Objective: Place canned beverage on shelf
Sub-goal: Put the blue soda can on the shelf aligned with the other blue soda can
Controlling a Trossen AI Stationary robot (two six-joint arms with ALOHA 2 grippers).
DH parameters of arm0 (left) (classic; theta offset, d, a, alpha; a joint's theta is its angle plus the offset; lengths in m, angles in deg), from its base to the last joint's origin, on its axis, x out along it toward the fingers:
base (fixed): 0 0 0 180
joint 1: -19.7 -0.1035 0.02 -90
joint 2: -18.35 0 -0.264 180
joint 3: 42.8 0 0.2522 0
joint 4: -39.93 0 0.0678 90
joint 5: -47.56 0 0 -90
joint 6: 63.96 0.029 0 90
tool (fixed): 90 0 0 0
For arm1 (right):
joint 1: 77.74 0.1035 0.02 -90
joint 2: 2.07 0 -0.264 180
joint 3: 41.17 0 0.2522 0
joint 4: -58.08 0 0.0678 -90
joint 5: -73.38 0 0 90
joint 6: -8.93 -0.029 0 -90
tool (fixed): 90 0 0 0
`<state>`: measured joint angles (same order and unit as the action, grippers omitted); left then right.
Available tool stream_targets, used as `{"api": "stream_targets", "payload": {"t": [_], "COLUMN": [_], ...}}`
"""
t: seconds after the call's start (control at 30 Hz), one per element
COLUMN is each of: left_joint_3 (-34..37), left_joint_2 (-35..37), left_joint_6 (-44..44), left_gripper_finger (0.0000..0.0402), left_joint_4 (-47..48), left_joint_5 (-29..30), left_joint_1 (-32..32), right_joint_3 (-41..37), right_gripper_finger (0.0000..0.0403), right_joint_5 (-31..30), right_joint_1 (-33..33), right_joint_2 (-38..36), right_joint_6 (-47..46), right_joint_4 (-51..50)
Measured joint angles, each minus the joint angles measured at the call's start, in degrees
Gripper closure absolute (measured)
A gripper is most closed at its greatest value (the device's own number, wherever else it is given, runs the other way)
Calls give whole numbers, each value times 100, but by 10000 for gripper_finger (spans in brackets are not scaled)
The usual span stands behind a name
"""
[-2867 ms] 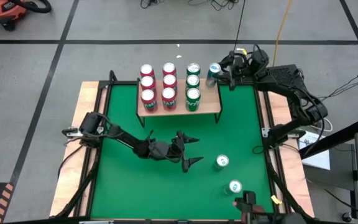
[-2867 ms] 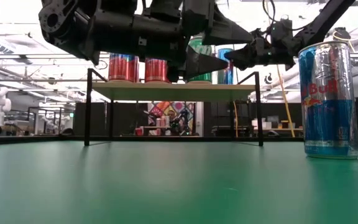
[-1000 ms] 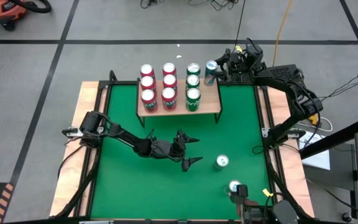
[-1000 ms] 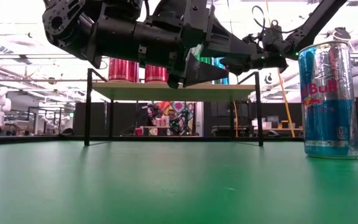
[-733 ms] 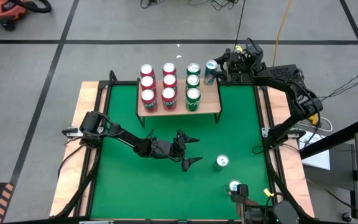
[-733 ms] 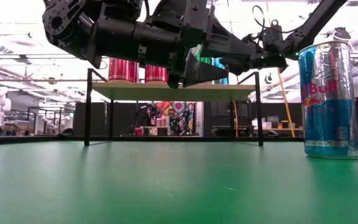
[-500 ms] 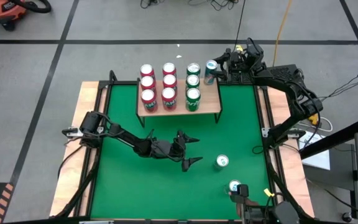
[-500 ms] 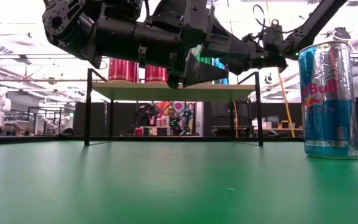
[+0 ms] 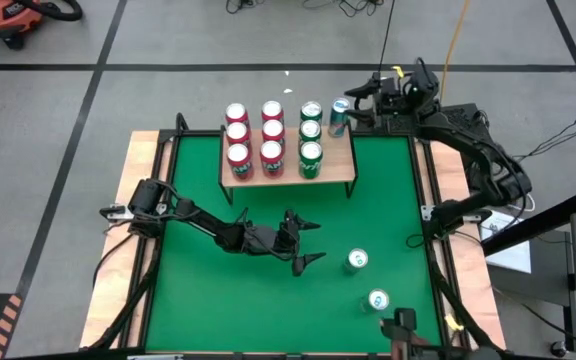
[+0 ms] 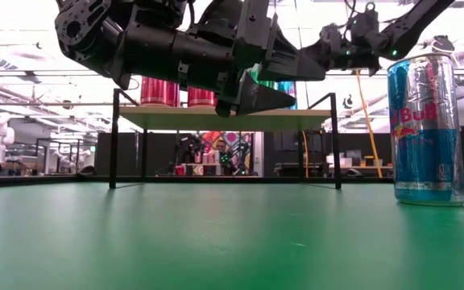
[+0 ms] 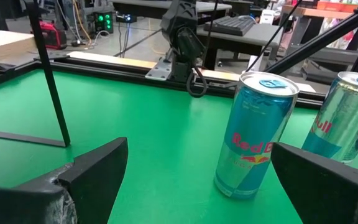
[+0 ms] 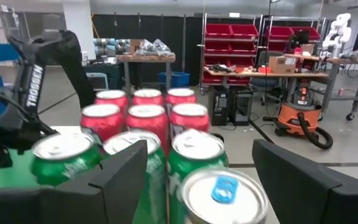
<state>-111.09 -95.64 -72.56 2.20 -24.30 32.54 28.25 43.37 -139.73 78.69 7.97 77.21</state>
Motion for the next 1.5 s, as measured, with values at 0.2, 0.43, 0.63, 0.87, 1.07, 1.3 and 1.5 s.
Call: {"api": "stream_targets", "payload": {"t": [0.2, 0.43, 0.63, 0.87, 1.07, 1.3, 1.5], "left_joint_3": [1, 1, 0, 1, -60, -227, -805], "left_joint_2": [0, 0, 0, 0, 0, 0, -555], "left_joint_6": [0, 0, 1, -20, -10, 47, 117], "left_gripper_finger": [4, 4, 4, 4, 4, 4, 4], "left_joint_4": [0, 0, -2, -95, -192, -175, -136], "left_joint_5": [2, 2, 2, 2, -15, -118, -188], "left_joint_1": [41, 173, 294, 369, 427, 420, 480], "right_joint_3": [0, 0, -34, -726, -1592, -2212, -2302], "right_gripper_finger": [119, 119, 119, 119, 119, 119, 119], "right_joint_5": [-171, -448, -2053, -2705, -3498, -4165, -4520], "right_joint_1": [126, 818, 2120, 3468, 4407, 5284, 6012], "right_joint_2": [-809, -2247, -3322, -4222, -4752, -4685, -4525], "right_joint_6": [6, 805, 1160, 399, -269, -463, -841], "right_joint_4": [-709, -3472, -5593, -5726, -5193, -4777, -4768]}}
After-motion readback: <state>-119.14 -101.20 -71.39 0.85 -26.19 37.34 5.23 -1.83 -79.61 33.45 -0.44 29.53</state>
